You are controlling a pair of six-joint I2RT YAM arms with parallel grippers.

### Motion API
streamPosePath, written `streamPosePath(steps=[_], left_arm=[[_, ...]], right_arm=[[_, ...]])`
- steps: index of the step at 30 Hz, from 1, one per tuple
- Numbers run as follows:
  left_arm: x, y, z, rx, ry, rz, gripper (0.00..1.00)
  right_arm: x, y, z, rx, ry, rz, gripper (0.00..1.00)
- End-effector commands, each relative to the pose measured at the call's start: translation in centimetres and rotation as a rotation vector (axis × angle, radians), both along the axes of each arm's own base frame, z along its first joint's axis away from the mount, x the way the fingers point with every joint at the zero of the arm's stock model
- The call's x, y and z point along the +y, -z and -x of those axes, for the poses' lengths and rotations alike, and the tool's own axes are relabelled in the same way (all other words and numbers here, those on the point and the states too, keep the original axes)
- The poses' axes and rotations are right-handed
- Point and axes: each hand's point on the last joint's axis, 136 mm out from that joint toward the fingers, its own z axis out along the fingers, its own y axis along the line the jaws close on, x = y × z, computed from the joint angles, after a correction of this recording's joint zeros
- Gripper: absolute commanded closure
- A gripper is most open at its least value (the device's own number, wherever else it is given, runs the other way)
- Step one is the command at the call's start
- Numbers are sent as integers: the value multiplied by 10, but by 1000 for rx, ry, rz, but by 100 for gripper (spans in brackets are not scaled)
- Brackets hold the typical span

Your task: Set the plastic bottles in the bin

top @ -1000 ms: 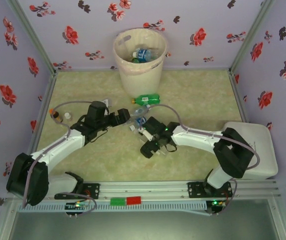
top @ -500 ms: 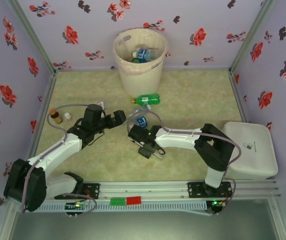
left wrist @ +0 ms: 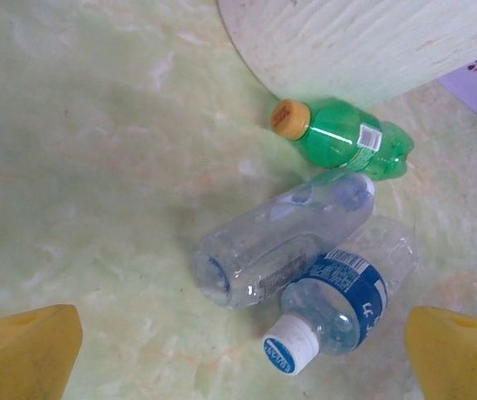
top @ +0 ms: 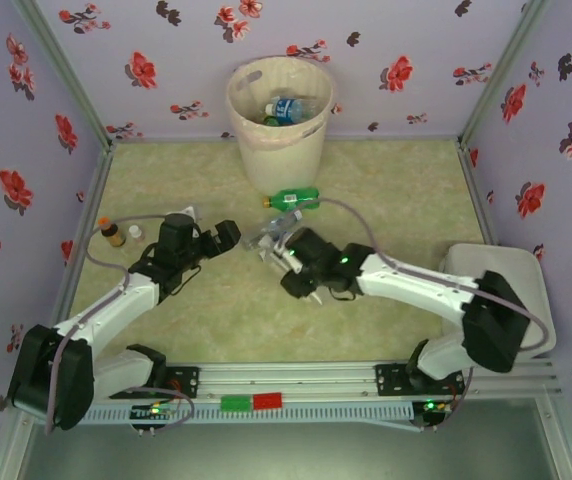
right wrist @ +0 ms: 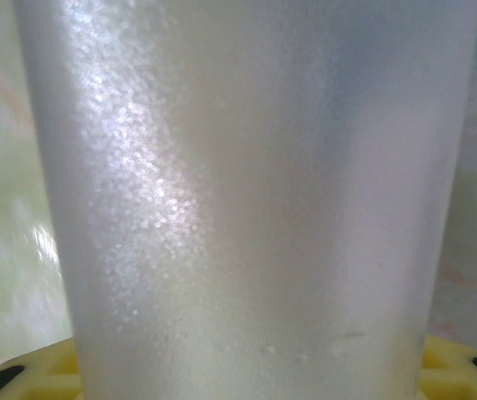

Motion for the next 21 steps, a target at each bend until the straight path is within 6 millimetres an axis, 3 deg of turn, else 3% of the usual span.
streamPosePath(steps=[1,6,13,19,21], left_arm=[[-1,-3,-7,-42,13,-5,0],[-8,1,-8,-17,98,-89,0],[-10,2,-3,2,141,-116,0],[-6,10,8,21,137,-107,0],[-6,11,10,25,135,-100,0]], right_arm=[[8,-62,-32,-64,112,-289,67],[2,-157,-84,-239,202,-565,69],[-6,-267,-156,-416,322,-827,70],[-5,-326,-219,-513,411,-967,70],[0,-333,-240,-537,424,-993,69]])
